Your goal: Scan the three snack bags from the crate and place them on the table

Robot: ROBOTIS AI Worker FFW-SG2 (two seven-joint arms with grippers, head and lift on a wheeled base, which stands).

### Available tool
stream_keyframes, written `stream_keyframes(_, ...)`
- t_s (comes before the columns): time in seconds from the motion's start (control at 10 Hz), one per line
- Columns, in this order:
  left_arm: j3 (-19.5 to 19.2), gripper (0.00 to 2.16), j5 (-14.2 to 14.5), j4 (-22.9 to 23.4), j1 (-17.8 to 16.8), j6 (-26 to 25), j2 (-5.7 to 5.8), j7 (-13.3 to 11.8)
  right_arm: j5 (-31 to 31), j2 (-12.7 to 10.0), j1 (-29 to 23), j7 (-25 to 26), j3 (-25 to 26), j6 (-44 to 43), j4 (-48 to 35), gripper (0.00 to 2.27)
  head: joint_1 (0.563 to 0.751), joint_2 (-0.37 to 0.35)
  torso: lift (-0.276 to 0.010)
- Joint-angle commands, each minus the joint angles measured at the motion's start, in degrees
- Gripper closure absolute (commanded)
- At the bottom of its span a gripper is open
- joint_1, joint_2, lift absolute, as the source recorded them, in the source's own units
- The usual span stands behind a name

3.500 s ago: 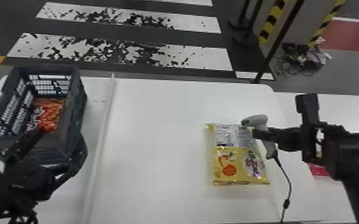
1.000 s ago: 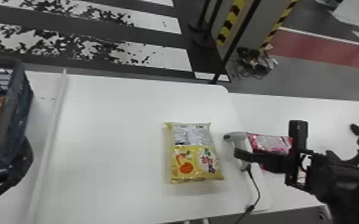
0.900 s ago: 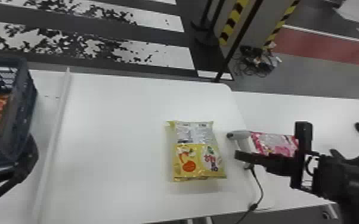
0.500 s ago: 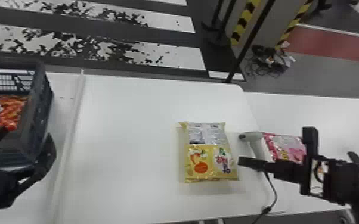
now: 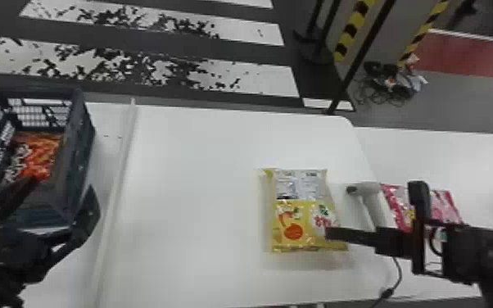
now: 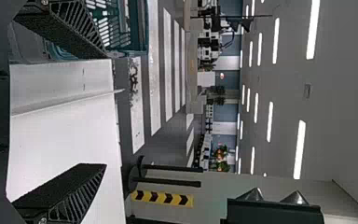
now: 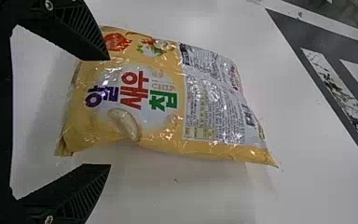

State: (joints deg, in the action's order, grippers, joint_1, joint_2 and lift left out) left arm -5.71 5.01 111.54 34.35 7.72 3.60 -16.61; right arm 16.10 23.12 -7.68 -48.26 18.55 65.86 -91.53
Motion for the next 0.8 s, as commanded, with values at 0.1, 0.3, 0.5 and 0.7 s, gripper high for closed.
stream_keyframes(0.1,0.0,0.04,0.09,-0.01,0.28,0.41,0.0,-0.09,-2.03,-0.01,1.88,-0.17,-3.17,-3.67,4.16,0.31,0.695,-0.172,-0.062)
stream_keyframes(0.3,0.0,0.04,0.18,-0.01,0.54,1.11,0.09,-0.09,-3.62,0.08,2.23,-1.58,-3.52,-4.2,4.86,2.27,0.695,-0.164,-0.062)
stream_keyframes(0.5,0.0,0.04,0.18,-0.01,0.63,1.11,0.09,-0.09,-2.39,0.17,2.05,-3.6,-2.2,-2.79,4.95,2.25,0.695,-0.166,-0.062)
stream_keyframes(0.7,0.0,0.04,0.18,0.43,0.63,0.93,0.09,-0.09,2.27,0.17,1.53,-5.27,3.24,0.9,2.67,2.25,0.695,-0.165,-0.062)
